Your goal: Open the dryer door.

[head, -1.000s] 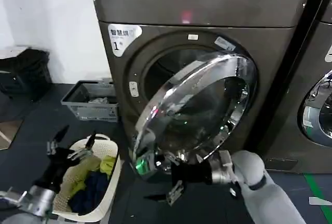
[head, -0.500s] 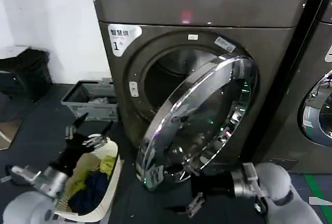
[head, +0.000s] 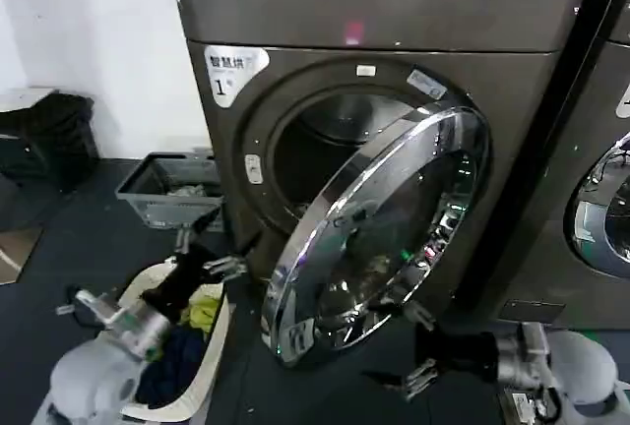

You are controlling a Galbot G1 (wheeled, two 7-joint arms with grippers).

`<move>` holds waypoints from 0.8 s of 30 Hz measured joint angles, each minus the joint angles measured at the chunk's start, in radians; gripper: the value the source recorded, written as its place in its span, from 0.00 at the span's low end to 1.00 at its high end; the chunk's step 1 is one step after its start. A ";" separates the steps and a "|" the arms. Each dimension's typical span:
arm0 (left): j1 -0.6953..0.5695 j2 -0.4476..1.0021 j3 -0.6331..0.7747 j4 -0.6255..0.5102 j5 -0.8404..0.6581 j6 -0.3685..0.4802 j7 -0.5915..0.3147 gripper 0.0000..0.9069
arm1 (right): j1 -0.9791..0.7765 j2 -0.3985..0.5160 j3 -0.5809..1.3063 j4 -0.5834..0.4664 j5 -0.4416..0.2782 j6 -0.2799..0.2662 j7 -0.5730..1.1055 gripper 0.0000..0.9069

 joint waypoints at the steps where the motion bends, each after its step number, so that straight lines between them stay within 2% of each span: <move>1: -0.005 0.002 0.016 0.000 0.000 0.001 0.004 1.00 | -0.006 0.003 0.022 0.000 0.001 0.001 -0.001 1.00; 11: -0.040 0.006 0.119 0.009 -0.020 0.013 0.028 1.00 | -0.051 0.014 0.226 0.014 -0.009 0.010 0.003 1.00; 16: -0.041 0.013 0.150 -0.005 -0.026 0.014 0.041 1.00 | -0.069 0.024 0.328 0.010 -0.012 0.014 0.065 1.00; 24: -0.034 0.034 0.191 -0.034 -0.031 0.013 0.049 1.00 | -0.089 0.037 0.529 0.006 0.045 0.020 0.205 1.00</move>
